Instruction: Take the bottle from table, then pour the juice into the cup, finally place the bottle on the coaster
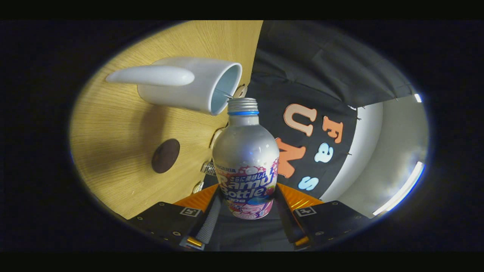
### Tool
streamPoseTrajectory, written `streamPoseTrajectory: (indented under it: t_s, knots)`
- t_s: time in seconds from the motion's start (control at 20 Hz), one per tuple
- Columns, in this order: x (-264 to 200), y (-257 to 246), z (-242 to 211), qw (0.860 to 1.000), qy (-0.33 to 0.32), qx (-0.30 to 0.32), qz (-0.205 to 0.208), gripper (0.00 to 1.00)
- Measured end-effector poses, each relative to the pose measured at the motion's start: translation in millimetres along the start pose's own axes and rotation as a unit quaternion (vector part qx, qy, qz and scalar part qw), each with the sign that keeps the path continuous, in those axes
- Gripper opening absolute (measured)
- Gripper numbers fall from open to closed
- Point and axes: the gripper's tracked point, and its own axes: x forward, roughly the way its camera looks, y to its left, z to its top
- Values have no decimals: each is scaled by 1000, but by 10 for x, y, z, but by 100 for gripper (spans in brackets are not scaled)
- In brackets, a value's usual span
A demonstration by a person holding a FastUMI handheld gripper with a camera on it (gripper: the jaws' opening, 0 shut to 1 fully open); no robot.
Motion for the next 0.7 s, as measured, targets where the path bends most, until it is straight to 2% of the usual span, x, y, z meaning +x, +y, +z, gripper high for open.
streamPoseTrajectory:
  t_s: [0.7]
  knots:
    - [56, -82, 8, 999, -6, -33, 1, 74]
